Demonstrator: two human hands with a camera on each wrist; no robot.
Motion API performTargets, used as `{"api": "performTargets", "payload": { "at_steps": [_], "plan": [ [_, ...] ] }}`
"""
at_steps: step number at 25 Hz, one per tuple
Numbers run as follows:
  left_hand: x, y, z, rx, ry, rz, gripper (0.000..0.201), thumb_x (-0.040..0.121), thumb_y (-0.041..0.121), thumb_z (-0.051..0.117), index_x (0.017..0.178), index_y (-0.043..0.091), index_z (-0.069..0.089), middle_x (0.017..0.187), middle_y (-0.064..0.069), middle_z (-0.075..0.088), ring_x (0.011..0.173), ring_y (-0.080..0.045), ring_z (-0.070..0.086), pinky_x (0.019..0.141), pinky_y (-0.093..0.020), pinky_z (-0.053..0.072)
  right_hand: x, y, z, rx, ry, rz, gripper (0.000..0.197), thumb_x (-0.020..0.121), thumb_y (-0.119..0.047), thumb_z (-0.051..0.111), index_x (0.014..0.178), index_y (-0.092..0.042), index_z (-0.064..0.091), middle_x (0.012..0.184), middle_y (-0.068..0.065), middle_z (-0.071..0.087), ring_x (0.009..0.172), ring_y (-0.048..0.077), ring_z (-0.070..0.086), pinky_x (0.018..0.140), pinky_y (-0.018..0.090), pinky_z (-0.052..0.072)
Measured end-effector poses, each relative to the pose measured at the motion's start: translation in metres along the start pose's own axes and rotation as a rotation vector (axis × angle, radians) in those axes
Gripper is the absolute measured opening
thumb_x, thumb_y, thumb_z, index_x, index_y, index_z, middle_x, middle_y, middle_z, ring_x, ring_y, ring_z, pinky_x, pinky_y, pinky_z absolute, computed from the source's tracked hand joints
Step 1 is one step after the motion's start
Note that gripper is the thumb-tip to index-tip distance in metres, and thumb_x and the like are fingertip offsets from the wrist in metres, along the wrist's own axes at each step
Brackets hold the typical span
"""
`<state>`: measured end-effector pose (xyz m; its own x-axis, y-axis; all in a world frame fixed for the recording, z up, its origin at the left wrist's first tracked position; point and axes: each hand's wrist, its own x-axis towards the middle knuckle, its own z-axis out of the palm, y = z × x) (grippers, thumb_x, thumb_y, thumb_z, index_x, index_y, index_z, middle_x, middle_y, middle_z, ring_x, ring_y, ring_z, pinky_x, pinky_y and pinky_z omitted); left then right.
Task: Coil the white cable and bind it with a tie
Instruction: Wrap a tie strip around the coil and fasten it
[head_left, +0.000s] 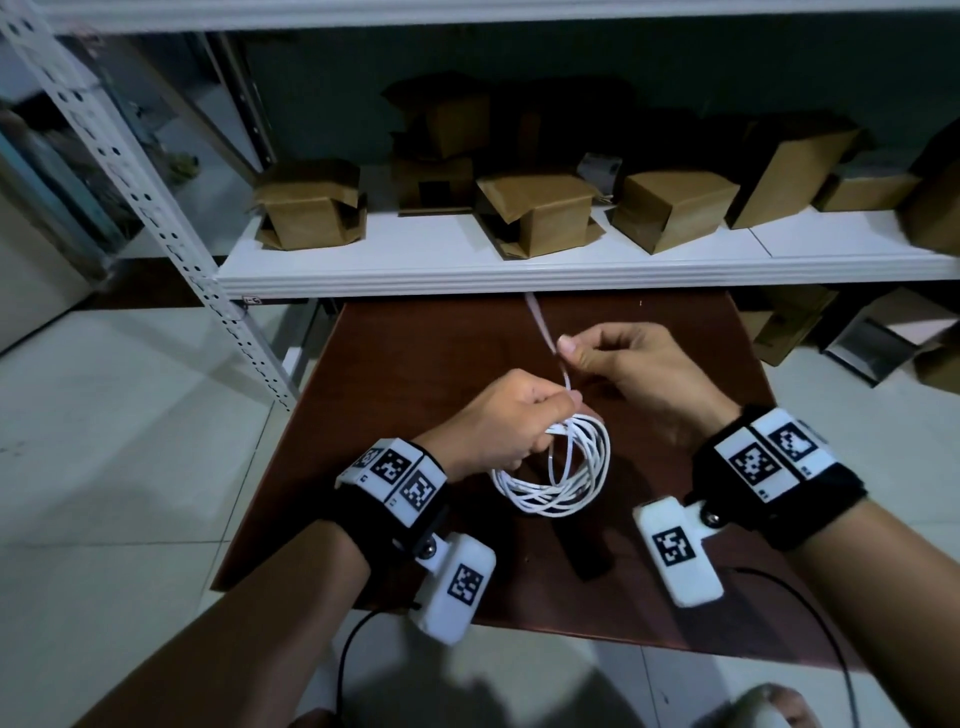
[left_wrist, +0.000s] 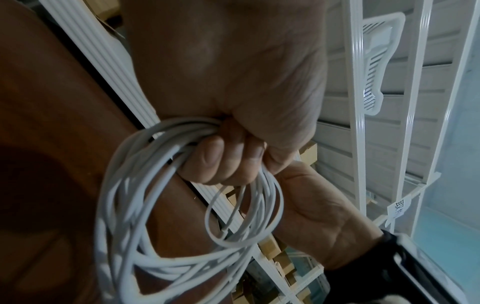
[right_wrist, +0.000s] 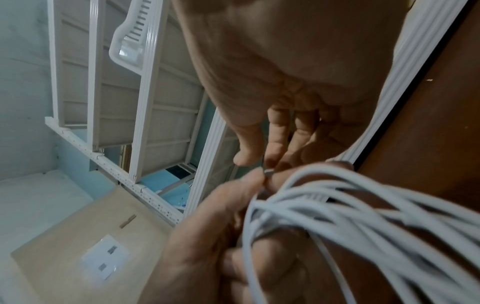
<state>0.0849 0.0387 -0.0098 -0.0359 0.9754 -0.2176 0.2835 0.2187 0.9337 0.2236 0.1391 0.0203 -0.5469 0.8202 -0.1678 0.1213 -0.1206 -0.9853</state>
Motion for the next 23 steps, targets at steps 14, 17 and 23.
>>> {"api": "performTargets", "payload": {
  "at_steps": [14,17,23],
  "plan": [
    [-0.002,0.001,-0.005,0.032,0.068,0.032,0.052,0.11,0.031,0.049,0.084,-0.013,0.044,0.062,-0.009,0.032,0.045,-0.014,0.022,0.045,-0.028,0.019,-0.007,0.004,0.017,0.049,0.029,-0.055,0.022,0.092,-0.004,0.074,0.092,0.016,0.064,0.062,0.01,0.057,0.049,0.008,0.052,0.05,0.019,0.046],
    [-0.002,0.0,-0.005,0.023,0.017,0.033,0.045,0.11,0.032,0.05,0.096,-0.01,0.063,0.068,-0.01,0.036,0.047,-0.015,0.022,0.044,-0.028,0.019,-0.005,0.0,0.015,0.044,0.122,-0.095,0.014,0.094,-0.003,0.072,0.086,0.004,0.064,0.062,0.005,0.056,0.049,0.003,0.05,0.052,0.015,0.044],
    [-0.004,-0.011,0.008,0.207,-0.114,0.057,0.042,0.107,0.032,0.052,0.103,-0.004,0.074,0.058,-0.007,0.041,0.041,-0.012,0.03,0.042,-0.023,0.025,0.012,-0.011,-0.021,0.088,0.356,-0.193,0.019,0.093,-0.015,0.077,0.085,0.0,0.068,0.061,-0.001,0.059,0.053,0.003,0.05,0.059,0.017,0.044]
  ]
}}
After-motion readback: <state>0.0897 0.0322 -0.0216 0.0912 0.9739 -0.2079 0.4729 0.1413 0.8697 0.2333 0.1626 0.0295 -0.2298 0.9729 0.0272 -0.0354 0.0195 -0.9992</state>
